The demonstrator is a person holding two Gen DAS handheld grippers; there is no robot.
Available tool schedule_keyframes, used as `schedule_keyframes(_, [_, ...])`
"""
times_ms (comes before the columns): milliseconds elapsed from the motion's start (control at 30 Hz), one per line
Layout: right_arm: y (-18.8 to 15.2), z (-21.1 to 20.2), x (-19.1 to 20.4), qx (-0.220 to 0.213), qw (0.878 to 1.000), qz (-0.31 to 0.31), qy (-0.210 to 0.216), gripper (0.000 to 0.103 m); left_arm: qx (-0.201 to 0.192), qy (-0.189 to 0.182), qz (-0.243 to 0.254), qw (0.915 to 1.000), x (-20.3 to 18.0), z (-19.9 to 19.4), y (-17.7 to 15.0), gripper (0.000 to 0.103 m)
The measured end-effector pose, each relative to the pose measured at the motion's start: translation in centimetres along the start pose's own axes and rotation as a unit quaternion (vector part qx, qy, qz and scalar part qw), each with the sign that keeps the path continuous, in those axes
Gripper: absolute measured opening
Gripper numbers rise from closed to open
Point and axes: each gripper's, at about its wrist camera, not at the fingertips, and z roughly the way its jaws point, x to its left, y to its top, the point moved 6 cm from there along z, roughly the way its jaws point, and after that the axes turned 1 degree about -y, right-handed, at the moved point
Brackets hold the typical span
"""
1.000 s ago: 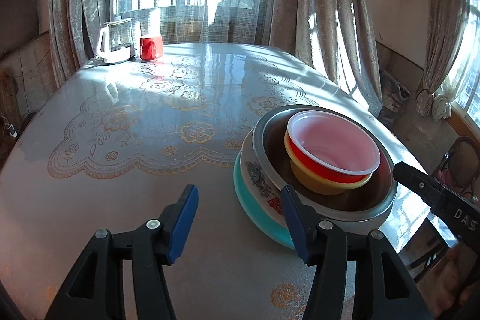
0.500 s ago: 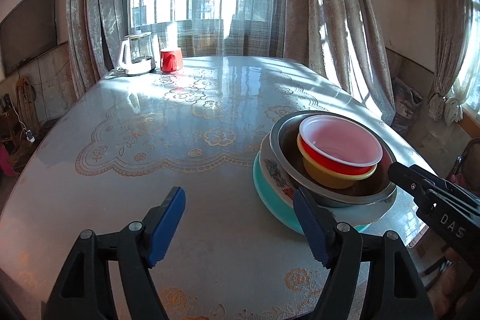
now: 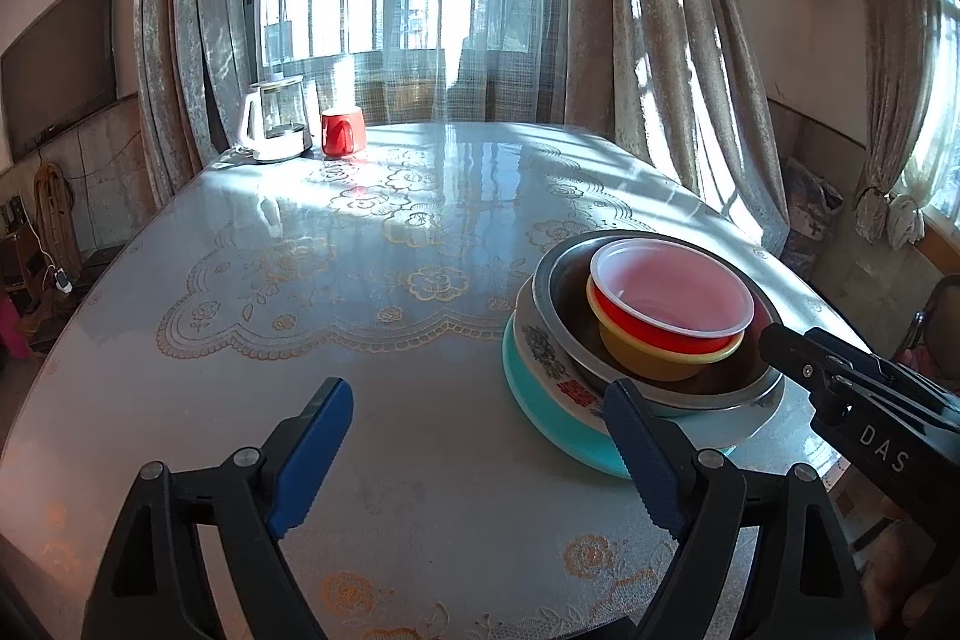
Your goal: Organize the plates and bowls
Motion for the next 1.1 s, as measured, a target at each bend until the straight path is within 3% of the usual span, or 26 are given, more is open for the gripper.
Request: schedule_keyframes(1100, [-0.04, 0.45, 0.52, 0.004, 1.0, -0.004, 0.0, 0.042, 0.012, -0.003, 0.003, 0.9999, -0.12, 0.09, -0.6, 0.087])
